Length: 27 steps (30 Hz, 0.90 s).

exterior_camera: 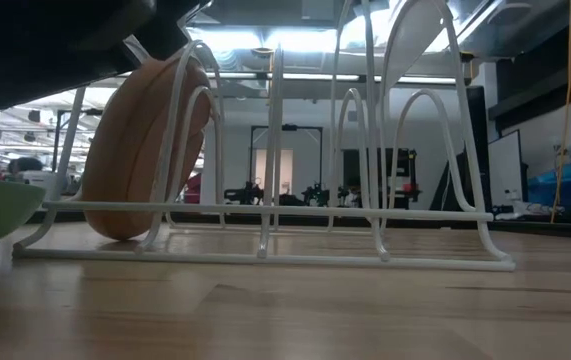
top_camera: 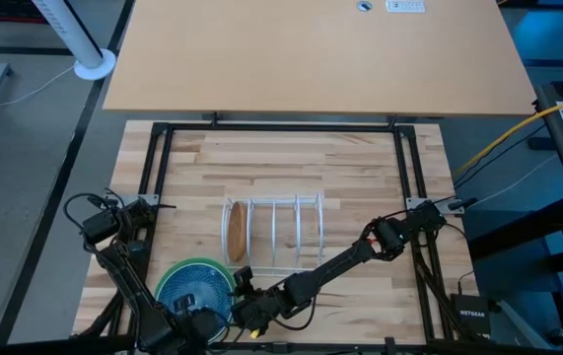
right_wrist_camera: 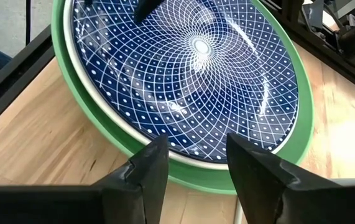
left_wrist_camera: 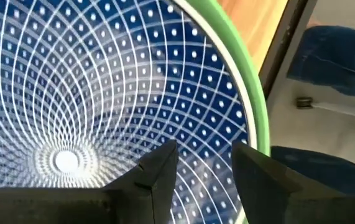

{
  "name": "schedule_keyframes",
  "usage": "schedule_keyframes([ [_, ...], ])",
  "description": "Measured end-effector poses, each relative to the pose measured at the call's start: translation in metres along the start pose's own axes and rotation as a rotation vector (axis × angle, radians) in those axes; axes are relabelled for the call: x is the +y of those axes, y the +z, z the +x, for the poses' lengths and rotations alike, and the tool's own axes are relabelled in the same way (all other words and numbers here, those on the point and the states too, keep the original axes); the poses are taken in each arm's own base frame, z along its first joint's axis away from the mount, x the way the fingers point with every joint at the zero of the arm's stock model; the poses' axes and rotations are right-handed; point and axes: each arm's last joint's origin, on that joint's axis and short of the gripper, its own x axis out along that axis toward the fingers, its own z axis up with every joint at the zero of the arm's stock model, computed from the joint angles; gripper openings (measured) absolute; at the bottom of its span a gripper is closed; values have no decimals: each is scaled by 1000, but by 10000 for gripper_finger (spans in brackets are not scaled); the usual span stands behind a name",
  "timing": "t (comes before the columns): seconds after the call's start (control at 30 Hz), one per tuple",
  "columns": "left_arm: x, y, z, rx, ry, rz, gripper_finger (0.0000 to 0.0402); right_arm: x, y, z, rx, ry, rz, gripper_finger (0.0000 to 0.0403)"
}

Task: Sort dishes
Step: Put the blue plate into the dish rack

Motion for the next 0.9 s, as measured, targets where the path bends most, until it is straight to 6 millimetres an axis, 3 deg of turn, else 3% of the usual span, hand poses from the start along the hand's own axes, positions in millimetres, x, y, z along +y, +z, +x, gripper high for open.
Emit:
schedule_keyframes([
  [0.23, -1, -4, 18, 4, 64, 53, 143, 0, 0, 0, 0, 0, 0, 166],
  [0.53, 16, -8, 21, 16, 261, 80, 143, 0, 0, 0, 0, 0, 0, 165],
  [0.9, 18, -9, 22, 15, 279, 91, 143, -1, 2, 0, -16, -5, -28, 165],
])
